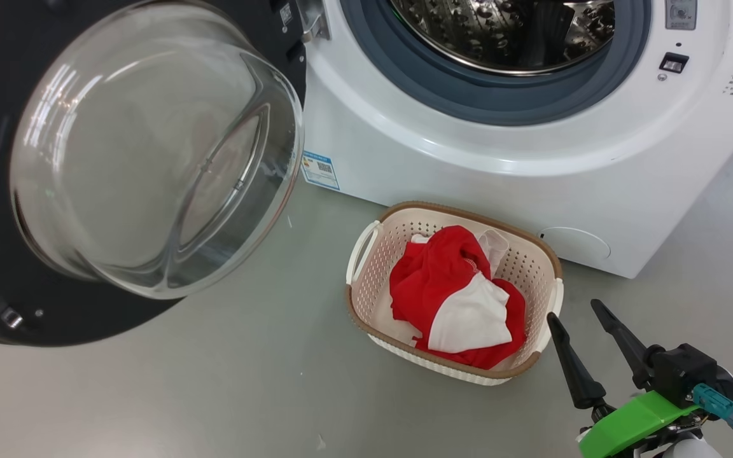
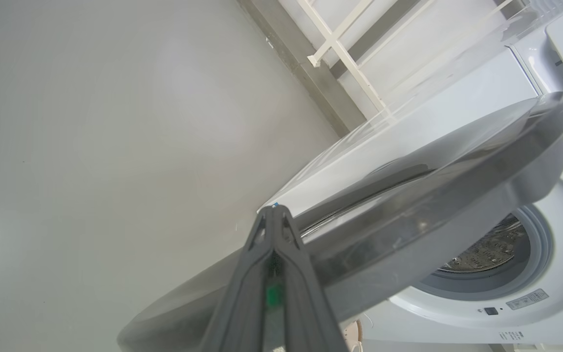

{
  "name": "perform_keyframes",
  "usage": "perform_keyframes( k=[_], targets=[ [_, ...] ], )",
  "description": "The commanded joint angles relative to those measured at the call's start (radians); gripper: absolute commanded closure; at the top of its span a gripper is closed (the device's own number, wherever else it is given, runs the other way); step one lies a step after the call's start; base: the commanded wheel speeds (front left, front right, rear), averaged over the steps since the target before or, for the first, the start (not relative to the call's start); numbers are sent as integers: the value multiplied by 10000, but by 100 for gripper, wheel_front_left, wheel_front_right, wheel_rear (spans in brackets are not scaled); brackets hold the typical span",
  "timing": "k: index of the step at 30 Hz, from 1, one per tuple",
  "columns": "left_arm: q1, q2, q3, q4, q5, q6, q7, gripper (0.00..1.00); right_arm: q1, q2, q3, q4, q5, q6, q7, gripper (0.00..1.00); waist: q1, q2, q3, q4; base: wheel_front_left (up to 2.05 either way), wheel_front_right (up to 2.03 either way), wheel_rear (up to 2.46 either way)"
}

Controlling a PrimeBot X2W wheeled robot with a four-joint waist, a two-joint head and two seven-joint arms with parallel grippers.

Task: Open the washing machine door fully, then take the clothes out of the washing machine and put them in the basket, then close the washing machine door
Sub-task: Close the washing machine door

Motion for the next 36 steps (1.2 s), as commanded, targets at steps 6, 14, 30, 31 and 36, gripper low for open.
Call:
perform_keyframes(
  k=[6,14,30,31,36],
  targets=[
    [645,368,-259,-1446,-705,-71,939,100,-46,102,140,-252,-72,63,-65,0,0,0,-210,-35,0,0,0],
    [1736,561,-581,-3600,-1929,-71,2200,100,95,269,61,-271,-54,63,-65,0,0,0,-481,-55,0,0,0],
    [2638,353,-1240,-6725,-3207,-71,3021,100,120,430,-48,-387,-46,63,-65,0,0,0,-716,-716,0,0,0],
    [2652,309,-1297,-6877,-3245,-71,3032,100,109,435,-63,-395,-47,63,-65,0,0,0,-715,-795,0,0,0],
    [2644,75,-1667,-7589,-3227,-71,2956,100,74,483,-111,-440,-76,63,-65,0,0,0,-721,-1272,0,0,0]
  ],
)
